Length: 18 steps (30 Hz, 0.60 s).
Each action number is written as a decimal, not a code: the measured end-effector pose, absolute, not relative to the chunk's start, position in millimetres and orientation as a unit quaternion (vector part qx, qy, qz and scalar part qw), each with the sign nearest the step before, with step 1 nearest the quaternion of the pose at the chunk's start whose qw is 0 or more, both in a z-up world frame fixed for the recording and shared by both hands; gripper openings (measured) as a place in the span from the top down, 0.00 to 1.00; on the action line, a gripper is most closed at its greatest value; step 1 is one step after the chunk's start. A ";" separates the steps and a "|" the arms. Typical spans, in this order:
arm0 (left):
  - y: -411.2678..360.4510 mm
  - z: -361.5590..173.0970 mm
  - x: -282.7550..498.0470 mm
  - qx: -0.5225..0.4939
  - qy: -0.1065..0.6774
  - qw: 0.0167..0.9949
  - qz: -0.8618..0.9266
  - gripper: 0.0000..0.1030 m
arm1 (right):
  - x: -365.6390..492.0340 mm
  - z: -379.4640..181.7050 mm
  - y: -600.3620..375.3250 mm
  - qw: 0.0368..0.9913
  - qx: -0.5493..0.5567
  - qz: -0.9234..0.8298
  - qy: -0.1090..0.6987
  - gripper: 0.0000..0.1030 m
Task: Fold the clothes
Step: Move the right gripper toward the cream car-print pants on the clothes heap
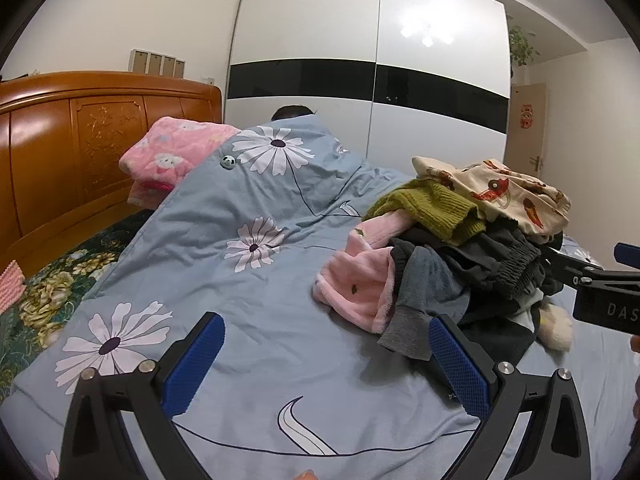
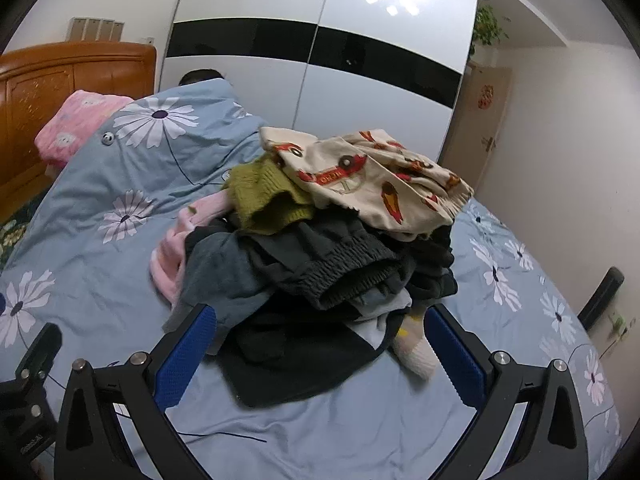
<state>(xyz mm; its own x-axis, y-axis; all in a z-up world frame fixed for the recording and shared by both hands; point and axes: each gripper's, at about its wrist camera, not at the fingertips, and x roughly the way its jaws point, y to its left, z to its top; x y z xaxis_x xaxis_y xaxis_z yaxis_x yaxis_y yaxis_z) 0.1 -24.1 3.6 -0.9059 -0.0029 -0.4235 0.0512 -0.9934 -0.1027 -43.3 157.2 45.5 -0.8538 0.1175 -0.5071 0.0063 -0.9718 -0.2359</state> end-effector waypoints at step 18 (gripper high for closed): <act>-3.4 -11.6 -16.4 0.210 0.070 -0.065 -0.973 0.00 | -43.0 14.0 188.2 0.060 -0.280 0.954 -0.086 0.00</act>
<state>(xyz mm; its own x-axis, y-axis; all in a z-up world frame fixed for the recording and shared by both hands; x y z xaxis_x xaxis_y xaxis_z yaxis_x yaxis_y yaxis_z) -16.4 -3.4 -11.6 -0.9034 0.1554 -0.3996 -0.0965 -0.9818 -0.1636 -43.0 188.2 14.0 -0.8360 0.1629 -0.5239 -0.0666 -0.9780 -0.1979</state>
